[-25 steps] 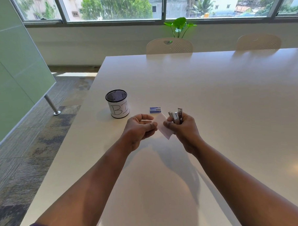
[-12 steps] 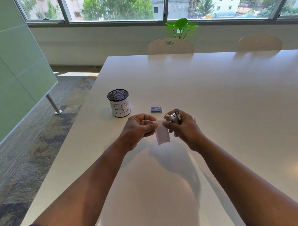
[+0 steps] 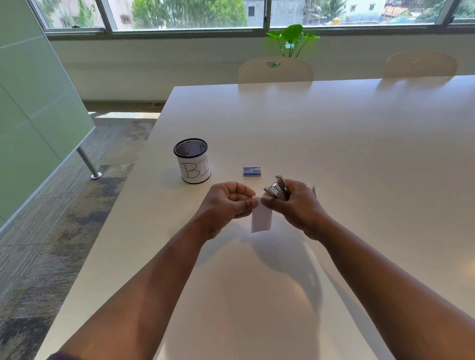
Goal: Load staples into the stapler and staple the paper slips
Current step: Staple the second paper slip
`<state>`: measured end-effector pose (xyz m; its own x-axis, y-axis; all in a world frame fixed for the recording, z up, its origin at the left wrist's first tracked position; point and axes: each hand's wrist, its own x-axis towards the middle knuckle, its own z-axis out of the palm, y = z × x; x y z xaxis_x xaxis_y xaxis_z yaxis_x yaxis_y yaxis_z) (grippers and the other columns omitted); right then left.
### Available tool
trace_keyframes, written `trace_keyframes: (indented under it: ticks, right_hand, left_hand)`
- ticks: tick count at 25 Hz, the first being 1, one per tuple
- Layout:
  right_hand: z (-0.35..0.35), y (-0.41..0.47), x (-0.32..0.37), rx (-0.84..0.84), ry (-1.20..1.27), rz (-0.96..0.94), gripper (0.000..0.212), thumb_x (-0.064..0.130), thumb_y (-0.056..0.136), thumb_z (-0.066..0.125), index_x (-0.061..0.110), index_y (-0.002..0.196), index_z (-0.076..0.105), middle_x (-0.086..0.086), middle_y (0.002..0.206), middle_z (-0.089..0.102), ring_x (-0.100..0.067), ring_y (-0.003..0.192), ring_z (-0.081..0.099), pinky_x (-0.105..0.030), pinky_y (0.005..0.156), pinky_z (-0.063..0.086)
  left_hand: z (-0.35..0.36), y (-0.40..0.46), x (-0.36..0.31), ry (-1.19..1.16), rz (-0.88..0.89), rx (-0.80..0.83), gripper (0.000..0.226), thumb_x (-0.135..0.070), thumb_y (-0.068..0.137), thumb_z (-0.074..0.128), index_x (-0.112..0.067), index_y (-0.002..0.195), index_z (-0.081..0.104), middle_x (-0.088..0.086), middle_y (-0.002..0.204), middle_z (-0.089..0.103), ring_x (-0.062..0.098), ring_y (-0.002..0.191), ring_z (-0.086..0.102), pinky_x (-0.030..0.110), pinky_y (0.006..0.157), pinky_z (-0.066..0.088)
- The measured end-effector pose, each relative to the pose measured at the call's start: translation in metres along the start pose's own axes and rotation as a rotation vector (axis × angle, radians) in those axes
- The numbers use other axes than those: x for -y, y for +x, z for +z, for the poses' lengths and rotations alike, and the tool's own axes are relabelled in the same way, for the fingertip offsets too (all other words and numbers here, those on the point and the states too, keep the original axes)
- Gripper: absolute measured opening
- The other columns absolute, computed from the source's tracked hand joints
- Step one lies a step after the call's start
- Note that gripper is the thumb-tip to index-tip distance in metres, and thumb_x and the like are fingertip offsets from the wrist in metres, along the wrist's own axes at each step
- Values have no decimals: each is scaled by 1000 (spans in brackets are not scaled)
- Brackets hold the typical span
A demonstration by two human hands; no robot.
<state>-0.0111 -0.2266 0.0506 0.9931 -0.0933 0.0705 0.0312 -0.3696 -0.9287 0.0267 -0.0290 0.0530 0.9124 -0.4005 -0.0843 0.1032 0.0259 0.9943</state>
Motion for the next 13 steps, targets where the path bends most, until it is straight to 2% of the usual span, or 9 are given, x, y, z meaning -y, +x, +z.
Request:
trace_keyframes:
  ticks: [6, 13]
  right_hand:
    - [3, 0, -2, -55, 11, 17, 24, 32, 84, 79, 15, 78, 63, 6, 64, 51, -10, 59, 43, -35, 61, 40]
    - [5, 3, -4, -86, -17, 38, 24, 35, 83, 79, 16, 81, 64, 4, 66, 56, -14, 63, 48, -39, 61, 45]
  left_hand:
    - [2, 2, -1, -10, -1, -3, 15, -4, 81, 81, -6, 93, 73, 9, 82, 78, 17, 79, 75, 25, 70, 59]
    - [4, 4, 0, 0, -1, -11, 14, -4, 83, 80, -4, 95, 72, 10, 84, 78, 19, 81, 75, 27, 71, 60]
